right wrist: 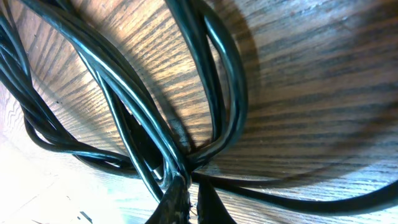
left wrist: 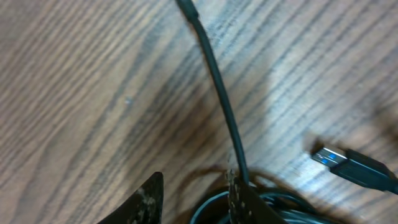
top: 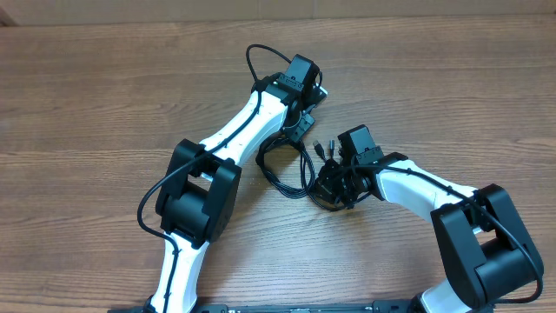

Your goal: Untangle cables

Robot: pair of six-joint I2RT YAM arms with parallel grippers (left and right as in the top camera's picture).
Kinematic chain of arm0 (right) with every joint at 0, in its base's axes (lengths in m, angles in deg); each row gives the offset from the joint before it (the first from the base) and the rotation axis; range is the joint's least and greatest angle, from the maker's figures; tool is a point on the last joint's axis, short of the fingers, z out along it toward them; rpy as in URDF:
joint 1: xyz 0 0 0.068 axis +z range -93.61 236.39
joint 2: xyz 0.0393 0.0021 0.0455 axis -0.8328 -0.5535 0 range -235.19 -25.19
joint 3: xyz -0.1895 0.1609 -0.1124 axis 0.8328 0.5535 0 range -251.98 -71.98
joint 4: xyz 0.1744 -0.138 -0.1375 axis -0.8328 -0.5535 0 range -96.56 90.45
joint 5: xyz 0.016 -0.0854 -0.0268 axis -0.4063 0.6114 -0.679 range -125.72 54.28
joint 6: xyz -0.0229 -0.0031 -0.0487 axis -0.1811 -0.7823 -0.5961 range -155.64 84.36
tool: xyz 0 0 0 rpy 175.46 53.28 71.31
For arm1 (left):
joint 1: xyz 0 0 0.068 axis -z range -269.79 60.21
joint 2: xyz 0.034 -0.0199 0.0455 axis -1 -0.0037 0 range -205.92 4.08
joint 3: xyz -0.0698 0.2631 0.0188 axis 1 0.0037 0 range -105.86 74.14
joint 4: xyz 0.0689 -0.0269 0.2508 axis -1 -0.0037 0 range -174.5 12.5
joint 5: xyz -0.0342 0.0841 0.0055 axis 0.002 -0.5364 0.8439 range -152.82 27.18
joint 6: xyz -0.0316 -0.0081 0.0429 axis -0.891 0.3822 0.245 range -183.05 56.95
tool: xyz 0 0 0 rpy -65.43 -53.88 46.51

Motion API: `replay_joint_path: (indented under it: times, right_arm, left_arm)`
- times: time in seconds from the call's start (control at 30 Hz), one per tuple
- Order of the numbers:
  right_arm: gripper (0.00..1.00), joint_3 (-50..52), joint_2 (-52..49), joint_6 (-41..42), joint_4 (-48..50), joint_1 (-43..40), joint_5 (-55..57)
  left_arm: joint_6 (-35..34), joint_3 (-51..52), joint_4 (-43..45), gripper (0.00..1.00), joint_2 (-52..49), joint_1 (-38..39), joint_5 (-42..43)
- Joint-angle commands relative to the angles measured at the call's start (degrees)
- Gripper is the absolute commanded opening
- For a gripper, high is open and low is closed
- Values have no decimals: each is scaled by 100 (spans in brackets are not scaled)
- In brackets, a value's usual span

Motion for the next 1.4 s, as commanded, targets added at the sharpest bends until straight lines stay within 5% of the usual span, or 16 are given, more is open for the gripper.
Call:
replay_joint_path:
  times: [0.0,0.3,0.53,0.87,1.37]
  right_arm:
    - [4,85,-83,-37,-28,35,162]
    - [5,85,-83,-37,-28,35,160]
    - [5,85,-83,-35,-26,35,160]
    - [5,85,-83,-37,-24,35,162]
    - [5,85,-83,-37,-26,35,162]
  left_arm:
    - [122,-48,-153,34,-57,13,577]
    - [332,-11,-343,36,-57,7,824]
    - [219,83,-94,35,-55,-48,-238]
    - [70,101,-732,36,-55,-144,-151]
    - [66,503,-278,38,-68,-105,22]
